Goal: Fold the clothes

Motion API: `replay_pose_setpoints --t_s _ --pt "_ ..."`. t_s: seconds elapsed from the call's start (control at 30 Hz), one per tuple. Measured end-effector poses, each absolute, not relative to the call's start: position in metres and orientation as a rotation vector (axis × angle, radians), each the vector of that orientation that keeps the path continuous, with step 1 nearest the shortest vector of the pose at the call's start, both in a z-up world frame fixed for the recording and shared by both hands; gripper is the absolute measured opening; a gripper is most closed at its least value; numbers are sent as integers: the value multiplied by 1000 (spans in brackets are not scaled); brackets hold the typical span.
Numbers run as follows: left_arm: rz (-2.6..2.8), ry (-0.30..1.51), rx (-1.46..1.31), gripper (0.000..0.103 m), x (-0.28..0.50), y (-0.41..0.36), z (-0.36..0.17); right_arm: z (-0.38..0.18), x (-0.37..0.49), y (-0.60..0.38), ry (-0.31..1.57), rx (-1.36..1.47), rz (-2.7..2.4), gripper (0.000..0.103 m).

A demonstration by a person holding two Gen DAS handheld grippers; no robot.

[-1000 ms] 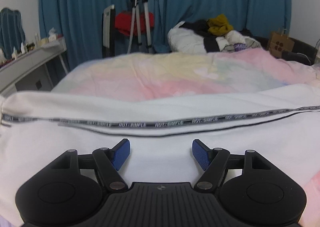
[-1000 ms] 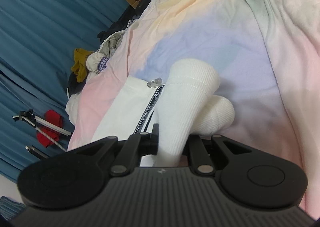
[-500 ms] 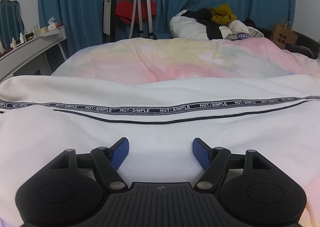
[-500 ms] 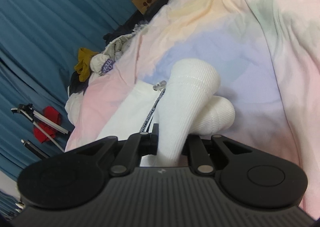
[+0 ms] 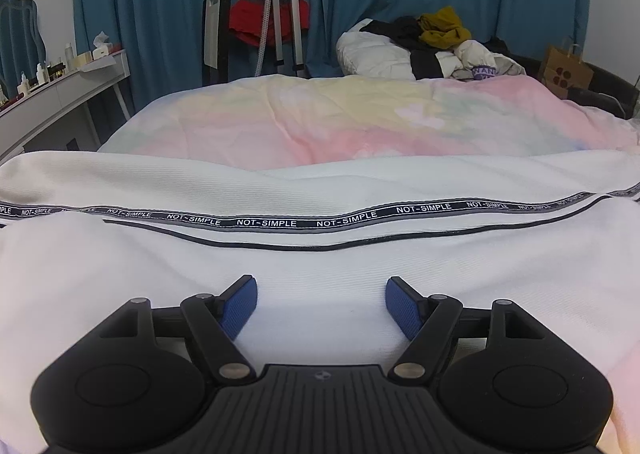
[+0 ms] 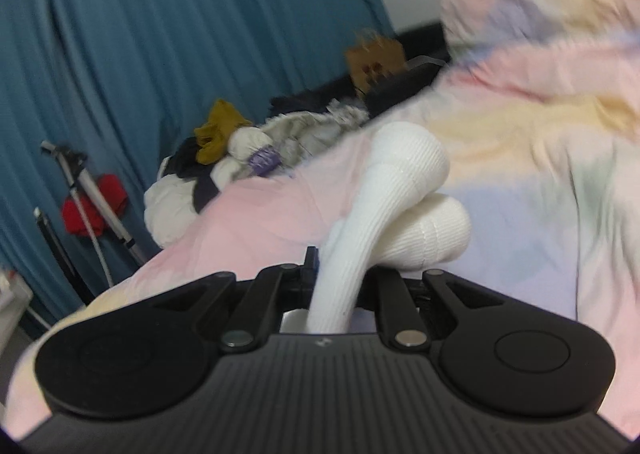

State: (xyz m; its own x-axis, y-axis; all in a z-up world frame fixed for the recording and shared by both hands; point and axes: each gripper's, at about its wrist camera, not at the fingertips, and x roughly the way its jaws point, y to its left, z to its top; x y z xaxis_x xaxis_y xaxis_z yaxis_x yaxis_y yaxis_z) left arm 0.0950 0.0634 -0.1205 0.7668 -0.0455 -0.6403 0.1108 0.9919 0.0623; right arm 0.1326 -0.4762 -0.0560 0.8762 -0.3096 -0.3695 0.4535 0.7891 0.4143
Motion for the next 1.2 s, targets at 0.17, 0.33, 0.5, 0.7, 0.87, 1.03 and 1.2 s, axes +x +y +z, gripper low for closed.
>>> replay_pose_setpoints --t_s 0.17,0.33,0.5,0.7,0.87,1.03,1.2 --pt "-89 692 92 73 95 62 -120 -20 138 -423 216 291 -353 12" --pt "-94 692 82 73 95 62 -119 6 132 -330 128 -53 -209 12" --pt "-105 691 33 72 95 67 -111 -3 112 -236 111 -262 1 12" --pt "-135 654 -165 72 83 96 -86 -79 101 -150 340 -426 187 13" --pt "-233 643 -326 72 81 108 -76 -139 87 -103 429 -708 212 14" --pt "-321 625 -450 72 87 110 -72 -120 84 -90 394 -654 172 14" --pt "-298 629 -480 72 91 112 -72 -121 74 -77 375 -591 199 14"
